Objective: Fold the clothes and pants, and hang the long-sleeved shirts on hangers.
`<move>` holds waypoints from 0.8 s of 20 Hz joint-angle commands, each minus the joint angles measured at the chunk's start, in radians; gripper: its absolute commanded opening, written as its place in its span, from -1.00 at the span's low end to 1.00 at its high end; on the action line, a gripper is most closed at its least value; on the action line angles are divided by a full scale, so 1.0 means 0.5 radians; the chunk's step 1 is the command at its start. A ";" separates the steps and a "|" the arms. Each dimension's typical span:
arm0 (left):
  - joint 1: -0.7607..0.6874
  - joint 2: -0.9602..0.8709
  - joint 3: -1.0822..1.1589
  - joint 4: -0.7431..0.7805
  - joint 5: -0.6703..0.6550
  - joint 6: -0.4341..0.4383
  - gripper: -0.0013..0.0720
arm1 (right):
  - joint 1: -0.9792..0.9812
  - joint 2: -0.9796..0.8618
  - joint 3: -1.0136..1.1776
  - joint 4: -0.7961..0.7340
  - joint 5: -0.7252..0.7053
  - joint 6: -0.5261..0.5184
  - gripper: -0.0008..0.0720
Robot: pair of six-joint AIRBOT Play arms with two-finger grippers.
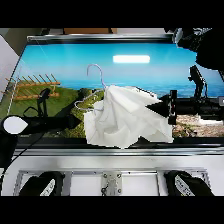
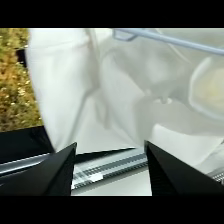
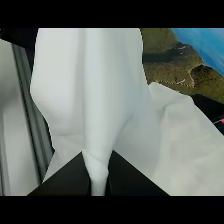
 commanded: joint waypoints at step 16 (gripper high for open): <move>-0.680 -0.497 0.002 -0.260 0.858 -0.423 0.25 | 0.002 0.002 0.002 0.002 0.068 0.009 -0.89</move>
